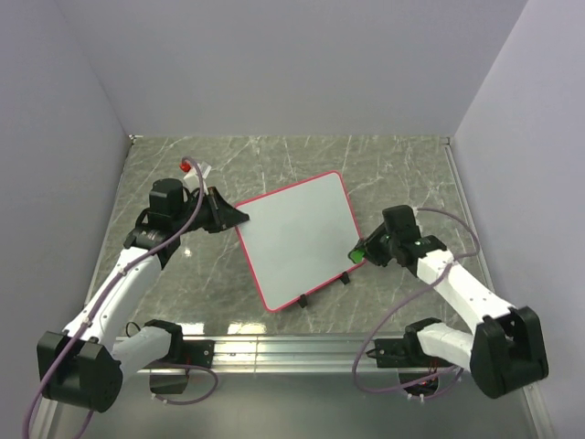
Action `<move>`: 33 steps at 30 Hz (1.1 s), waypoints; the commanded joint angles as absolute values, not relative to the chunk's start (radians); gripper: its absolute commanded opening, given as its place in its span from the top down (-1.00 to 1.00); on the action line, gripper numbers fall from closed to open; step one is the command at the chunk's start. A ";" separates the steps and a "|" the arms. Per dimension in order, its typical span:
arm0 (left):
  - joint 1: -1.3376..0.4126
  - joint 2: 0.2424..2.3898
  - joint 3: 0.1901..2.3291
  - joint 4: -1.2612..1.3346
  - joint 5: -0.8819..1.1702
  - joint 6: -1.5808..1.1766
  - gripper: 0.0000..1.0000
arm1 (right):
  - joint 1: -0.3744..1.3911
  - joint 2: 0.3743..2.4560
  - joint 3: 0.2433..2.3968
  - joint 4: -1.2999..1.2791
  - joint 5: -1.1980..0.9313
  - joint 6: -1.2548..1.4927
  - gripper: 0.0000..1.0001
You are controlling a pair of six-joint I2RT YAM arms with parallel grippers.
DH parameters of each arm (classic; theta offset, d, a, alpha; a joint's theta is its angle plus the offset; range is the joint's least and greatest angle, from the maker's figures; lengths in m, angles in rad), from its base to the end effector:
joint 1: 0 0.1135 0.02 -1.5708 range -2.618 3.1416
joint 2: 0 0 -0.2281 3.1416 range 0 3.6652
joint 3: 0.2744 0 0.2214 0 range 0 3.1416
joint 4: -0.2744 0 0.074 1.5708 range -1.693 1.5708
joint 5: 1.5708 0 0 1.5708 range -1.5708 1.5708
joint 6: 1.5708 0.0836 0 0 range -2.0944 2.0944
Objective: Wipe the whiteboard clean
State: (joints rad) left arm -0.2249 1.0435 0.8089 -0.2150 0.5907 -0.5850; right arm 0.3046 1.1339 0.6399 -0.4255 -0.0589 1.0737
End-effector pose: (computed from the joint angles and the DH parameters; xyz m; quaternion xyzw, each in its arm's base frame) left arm 0.2388 -0.1024 0.2571 0.0072 0.8249 -0.4270 0.3704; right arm 0.2227 0.0752 0.1467 0.3465 0.8814 0.2249 0.2291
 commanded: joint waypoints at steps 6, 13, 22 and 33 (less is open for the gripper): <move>-0.235 1.039 0.818 -0.390 0.336 -0.407 0.99 | 0.221 0.970 0.597 -0.751 0.227 1.149 1.00; -0.235 1.025 0.819 -0.397 0.321 -0.405 0.99 | 0.167 1.003 0.526 -0.752 0.173 1.146 -0.99; -0.235 1.025 0.819 -0.396 0.292 -0.400 0.99 | 0.167 0.856 0.618 -0.513 0.042 1.013 -0.99; -0.236 0.977 0.700 -0.245 0.195 -0.279 0.92 | 0.167 0.974 0.781 -0.511 -0.012 0.959 -0.99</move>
State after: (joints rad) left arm -0.2493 0.9859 0.7738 -0.2138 0.5026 -0.5568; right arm 0.1719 0.9787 0.7631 -0.5087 -0.0025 0.9855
